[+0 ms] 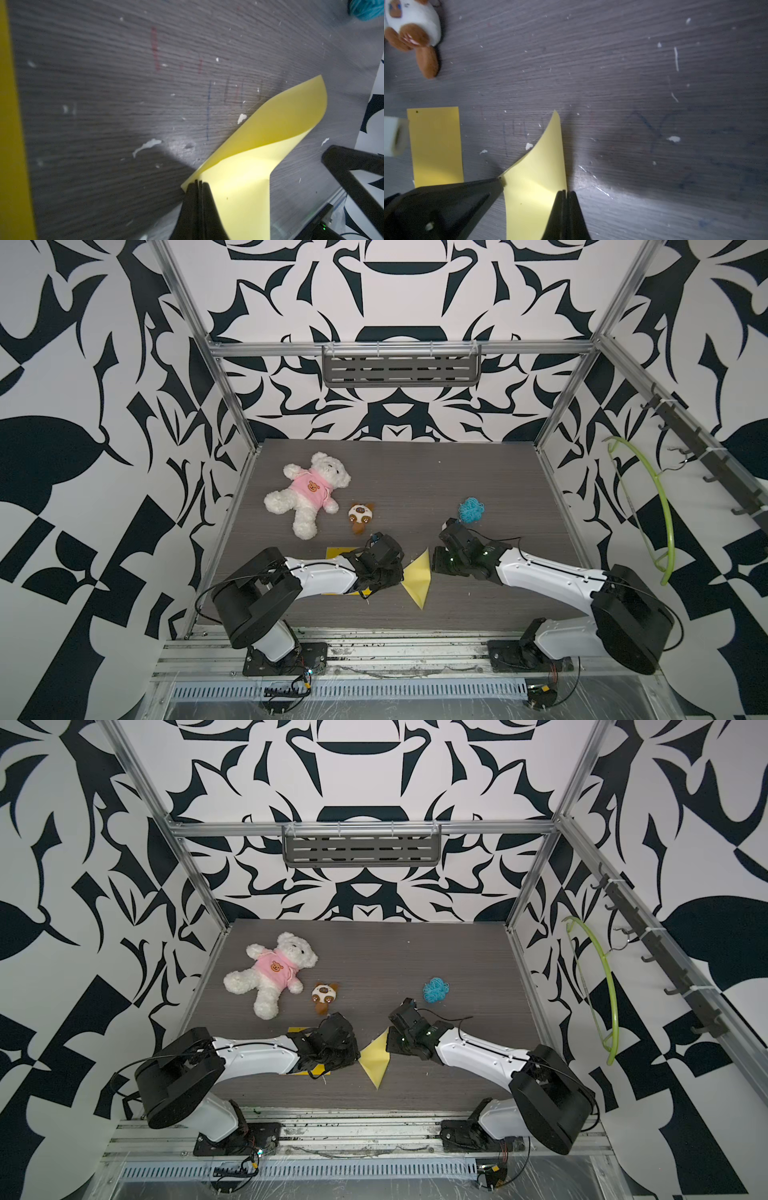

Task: Fold the square paper diagonally
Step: Fold the paper at the center of the board.

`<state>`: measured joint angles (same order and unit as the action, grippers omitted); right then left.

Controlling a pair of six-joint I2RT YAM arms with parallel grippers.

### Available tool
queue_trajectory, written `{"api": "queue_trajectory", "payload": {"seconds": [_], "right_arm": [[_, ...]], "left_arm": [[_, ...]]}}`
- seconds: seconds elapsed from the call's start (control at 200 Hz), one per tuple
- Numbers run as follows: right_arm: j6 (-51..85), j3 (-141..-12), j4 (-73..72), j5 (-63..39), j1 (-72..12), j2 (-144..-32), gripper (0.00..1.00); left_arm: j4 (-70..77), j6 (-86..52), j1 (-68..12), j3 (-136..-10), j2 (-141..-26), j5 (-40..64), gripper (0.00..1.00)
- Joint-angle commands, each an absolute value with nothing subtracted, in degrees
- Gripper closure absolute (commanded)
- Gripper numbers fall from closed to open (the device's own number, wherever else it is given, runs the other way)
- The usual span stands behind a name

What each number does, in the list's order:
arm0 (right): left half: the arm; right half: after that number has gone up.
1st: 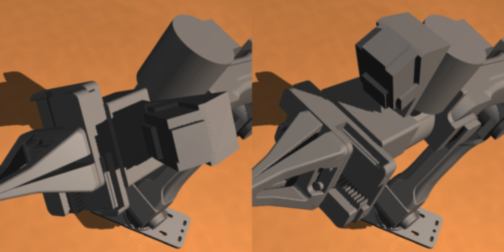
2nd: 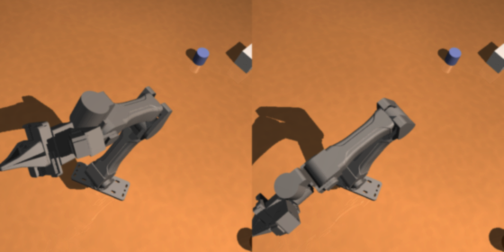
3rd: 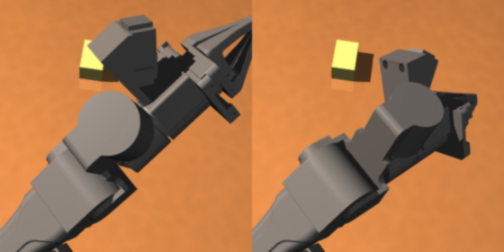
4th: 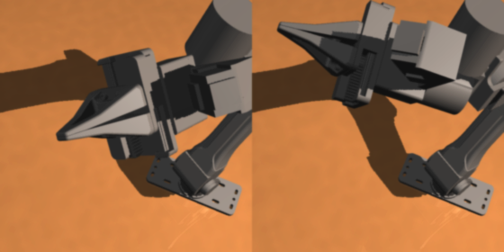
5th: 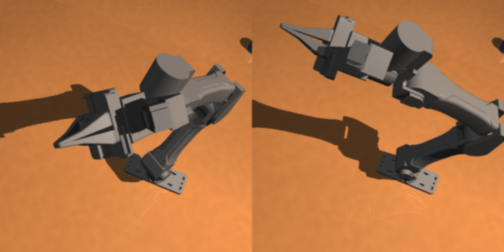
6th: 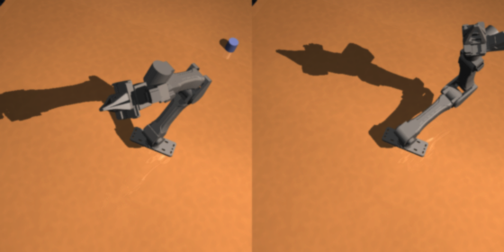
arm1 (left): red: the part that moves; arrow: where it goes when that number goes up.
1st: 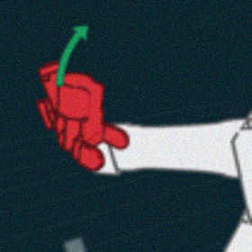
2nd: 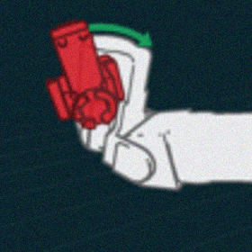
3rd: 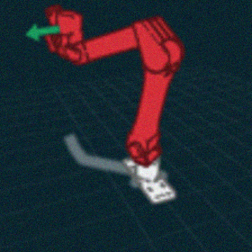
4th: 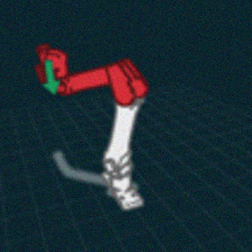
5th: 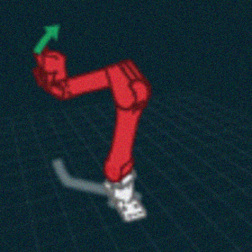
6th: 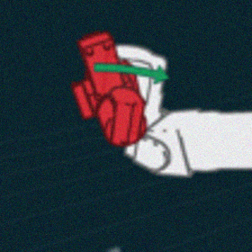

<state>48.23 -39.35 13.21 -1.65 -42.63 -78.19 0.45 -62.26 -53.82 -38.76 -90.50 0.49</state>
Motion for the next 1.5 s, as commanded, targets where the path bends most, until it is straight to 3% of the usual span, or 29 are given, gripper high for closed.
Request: {"api": "queue_trajectory", "payload": {"seconds": [0.0,0.795,1.28,1.495], "right_arm": [[46.0,-41.7,8.9,-6.7,-42.7,-80.4,0.97],[45.6,-36.5,5.9,-6.0,-40.5,-87.9,1.0],[46.9,-30.8,-1.8,-10.0,-41.6,-82.9,1.0],[46.2,-29.8,-3.6,-10.8,-42.7,-80.3,0.94]], "left_arm": [[-7.6,-61.3,-54.1,-38.4,-92.3,-1.2,1.0],[-7.6,-61.5,-54.1,-38.0,-92.1,-1.5,1.0],[-10.9,-59.9,-54.1,-39.6,-91.0,-3.5,1.0],[-11.7,-59.4,-54.1,-40.3,-91.0,-3.8,1.0]]}}
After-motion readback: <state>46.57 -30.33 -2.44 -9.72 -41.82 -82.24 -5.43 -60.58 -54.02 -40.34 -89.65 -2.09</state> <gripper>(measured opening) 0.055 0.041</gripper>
